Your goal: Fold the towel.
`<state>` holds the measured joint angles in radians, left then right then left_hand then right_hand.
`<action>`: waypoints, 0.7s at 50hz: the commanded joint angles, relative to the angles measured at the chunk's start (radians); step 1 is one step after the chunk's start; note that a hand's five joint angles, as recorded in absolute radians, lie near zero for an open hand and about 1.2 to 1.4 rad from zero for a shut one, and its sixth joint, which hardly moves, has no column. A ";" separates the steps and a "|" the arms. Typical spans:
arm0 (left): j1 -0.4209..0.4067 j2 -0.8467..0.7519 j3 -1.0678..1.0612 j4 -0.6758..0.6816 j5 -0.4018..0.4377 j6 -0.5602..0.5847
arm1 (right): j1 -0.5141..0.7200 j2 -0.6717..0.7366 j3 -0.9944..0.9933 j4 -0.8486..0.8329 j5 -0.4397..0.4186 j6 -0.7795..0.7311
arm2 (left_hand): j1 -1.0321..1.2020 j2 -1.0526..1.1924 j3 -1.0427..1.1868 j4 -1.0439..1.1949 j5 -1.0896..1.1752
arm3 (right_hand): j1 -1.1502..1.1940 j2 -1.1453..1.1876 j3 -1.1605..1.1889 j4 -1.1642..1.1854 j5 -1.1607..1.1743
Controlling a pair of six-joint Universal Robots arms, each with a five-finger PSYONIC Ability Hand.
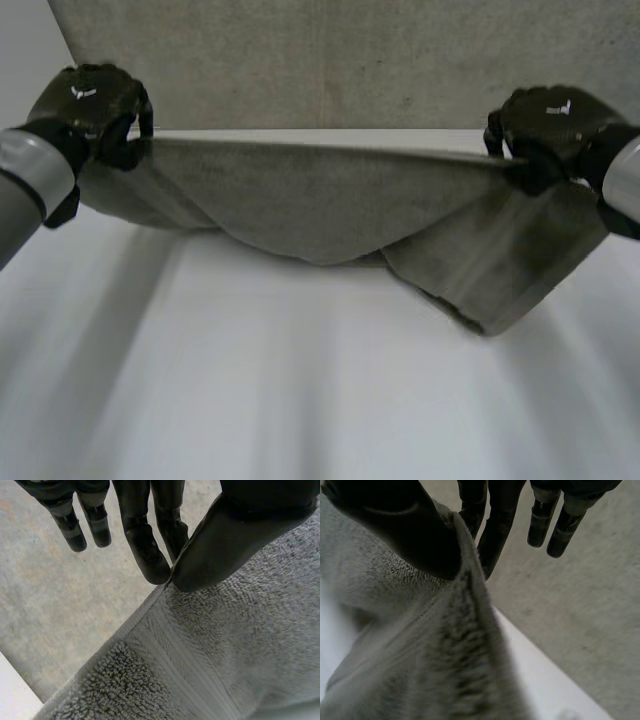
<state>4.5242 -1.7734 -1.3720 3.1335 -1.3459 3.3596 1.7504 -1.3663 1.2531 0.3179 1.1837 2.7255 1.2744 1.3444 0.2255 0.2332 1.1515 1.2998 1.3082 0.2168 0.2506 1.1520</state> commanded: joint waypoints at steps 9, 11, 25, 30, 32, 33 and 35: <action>-0.033 -0.413 0.386 0.171 -0.004 0.001 | 0.109 0.289 -0.202 -0.457 0.159 -0.150 | 0.122 0.052 -0.051 -0.059 0.070 | 0.096 0.088 -0.042 -0.076 0.070; -0.036 -0.471 0.494 0.259 -0.021 -0.003 | 0.116 0.347 -0.305 -0.535 0.166 -0.179 | 0.122 0.052 -0.051 -0.059 0.070 | 0.096 0.088 -0.042 -0.076 0.070; -0.034 -0.351 0.493 0.441 0.001 -0.173 | 0.103 0.288 -0.341 -0.579 0.149 0.005 | 0.122 0.052 -0.051 -0.059 0.070 | 0.096 0.088 -0.042 -0.076 0.070; -0.024 -0.327 0.313 0.450 0.053 -0.170 | 0.104 0.228 -0.162 -0.580 0.131 0.008 | 0.122 0.052 -0.051 -0.059 0.070 | 0.096 0.088 -0.042 -0.076 0.070; -0.022 -0.308 0.247 0.453 0.072 -0.167 | 0.104 0.208 -0.100 -0.580 0.111 0.008 | 0.122 0.052 -0.051 -0.059 0.070 | 0.096 0.088 -0.042 -0.076 0.070; -0.019 -0.293 0.193 0.453 0.088 -0.163 | 0.101 0.194 -0.036 -0.580 0.087 0.010 | 0.122 0.052 -0.051 -0.059 0.070 | 0.096 0.088 -0.042 -0.076 0.070; -0.014 -0.285 0.133 0.456 0.099 -0.157 | 0.093 0.187 0.024 -0.582 0.065 0.011 | 0.122 0.052 -0.051 -0.059 0.070 | 0.096 0.088 -0.042 -0.076 0.070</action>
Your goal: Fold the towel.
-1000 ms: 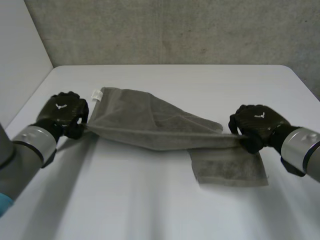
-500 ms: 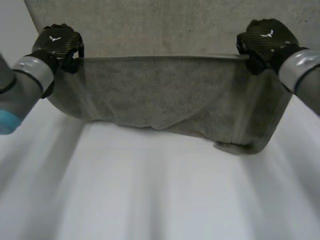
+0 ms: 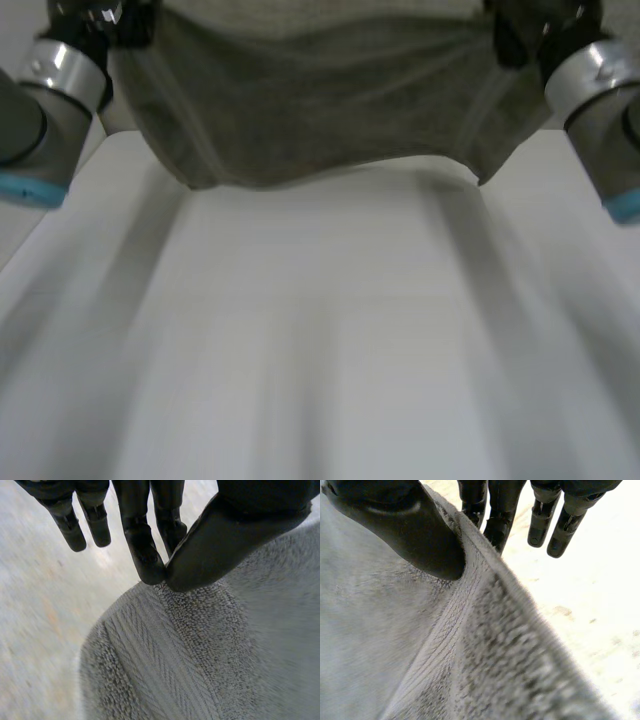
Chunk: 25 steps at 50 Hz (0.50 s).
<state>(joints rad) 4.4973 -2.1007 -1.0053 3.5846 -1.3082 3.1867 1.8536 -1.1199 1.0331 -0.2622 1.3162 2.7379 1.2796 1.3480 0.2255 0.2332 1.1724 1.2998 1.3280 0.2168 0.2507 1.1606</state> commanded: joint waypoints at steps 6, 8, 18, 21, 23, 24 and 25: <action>0.054 0.056 -0.455 -0.003 0.083 0.088 | -0.092 -0.093 0.451 0.004 -0.143 -0.012 | 0.117 0.048 -0.051 -0.059 0.049 | 0.096 0.068 -0.042 -0.076 0.061; 0.060 0.070 -0.496 -0.009 0.093 0.119 | -0.105 -0.118 0.494 0.004 -0.156 -0.012 | 0.117 0.048 -0.051 -0.059 0.049 | 0.096 0.068 -0.042 -0.076 0.061; 0.083 0.343 -0.728 -0.044 0.129 0.171 | -0.149 -0.359 0.700 0.023 -0.192 -0.001 | 0.117 0.048 -0.051 -0.059 0.049 | 0.096 0.068 -0.042 -0.076 0.061; 0.095 0.455 -0.794 -0.101 0.133 0.173 | -0.165 -0.465 0.746 0.092 -0.201 -0.001 | 0.117 0.048 -0.051 -0.059 0.049 | 0.096 0.068 -0.042 -0.076 0.061; 0.114 0.505 -0.819 -0.133 0.135 0.173 | -0.188 -0.512 0.762 0.141 -0.209 -0.004 | 0.117 0.048 -0.051 -0.059 0.049 | 0.096 0.068 -0.042 -0.076 0.061; 0.132 0.549 -0.840 -0.167 0.136 0.173 | -0.212 -0.550 0.768 0.193 -0.218 -0.007 | 0.117 0.048 -0.051 -0.059 0.049 | 0.096 0.068 -0.042 -0.076 0.061; 0.147 0.588 -0.858 -0.202 0.142 0.173 | -0.236 -0.579 0.769 0.242 -0.233 -0.007 | 0.117 0.048 -0.051 -0.059 0.049 | 0.096 0.068 -0.042 -0.076 0.061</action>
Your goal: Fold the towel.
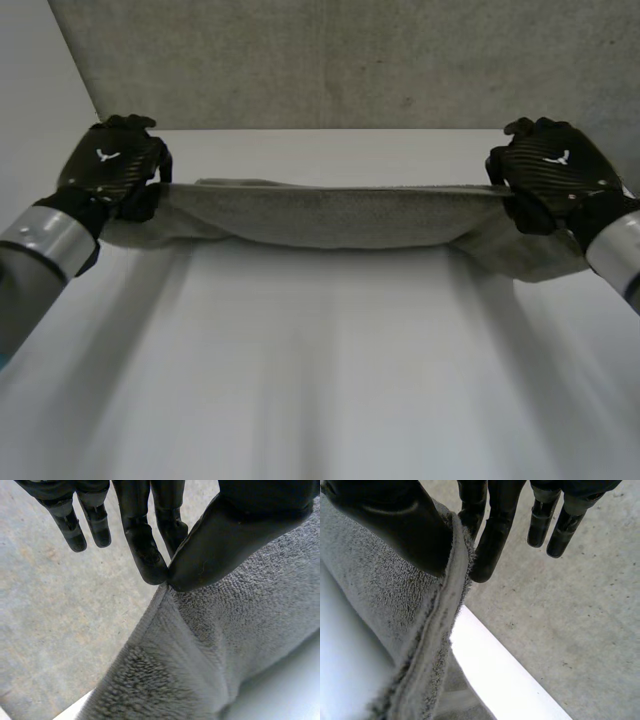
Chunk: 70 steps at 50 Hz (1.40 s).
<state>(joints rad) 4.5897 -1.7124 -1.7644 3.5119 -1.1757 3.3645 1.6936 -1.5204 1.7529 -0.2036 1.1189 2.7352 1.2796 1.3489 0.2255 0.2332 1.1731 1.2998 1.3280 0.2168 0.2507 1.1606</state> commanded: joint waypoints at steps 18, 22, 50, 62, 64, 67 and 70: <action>0.054 0.004 -0.019 -0.197 0.085 0.021 | -0.126 0.010 -0.055 0.234 -0.119 -0.121 | 0.117 0.047 -0.051 -0.059 0.049 | 0.096 0.068 -0.042 -0.076 0.061; 0.022 -0.160 0.127 -0.185 0.085 0.039 | -0.085 0.179 -0.139 0.216 -0.116 -0.179 | 0.117 0.047 -0.051 -0.059 0.049 | 0.096 0.068 -0.042 -0.076 0.061; -0.067 -0.717 0.695 -0.028 -0.073 0.073 | -0.003 0.657 -0.486 -0.129 0.039 -0.190 | 0.117 0.047 -0.051 -0.059 0.049 | 0.096 0.068 -0.042 -0.076 0.061; -0.074 -0.779 0.729 -0.021 -0.074 0.075 | 0.000 0.756 -0.524 -0.177 0.035 -0.192 | 0.117 0.047 -0.051 -0.059 0.049 | 0.096 0.068 -0.042 -0.076 0.061; -0.072 -0.785 0.732 -0.021 -0.075 0.075 | 0.005 0.766 -0.530 -0.191 0.036 -0.192 | 0.117 0.047 -0.051 -0.059 0.049 | 0.096 0.068 -0.042 -0.076 0.061; -0.069 -0.793 0.735 -0.021 -0.075 0.075 | 0.008 0.786 -0.543 -0.208 0.036 -0.192 | 0.117 0.047 -0.051 -0.059 0.049 | 0.096 0.068 -0.042 -0.076 0.061; -0.064 -0.793 0.734 -0.022 -0.075 0.075 | 0.009 0.798 -0.555 -0.209 0.039 -0.192 | 0.117 0.047 -0.051 -0.059 0.049 | 0.096 0.068 -0.042 -0.076 0.061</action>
<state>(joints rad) 4.5199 -2.5037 -1.0298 3.4914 -1.2501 3.4392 1.7001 -0.7371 1.2113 -0.4053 1.1552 2.5433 1.2947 1.3512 0.2255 0.2332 1.1795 1.2999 1.3281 0.2168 0.2507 1.1635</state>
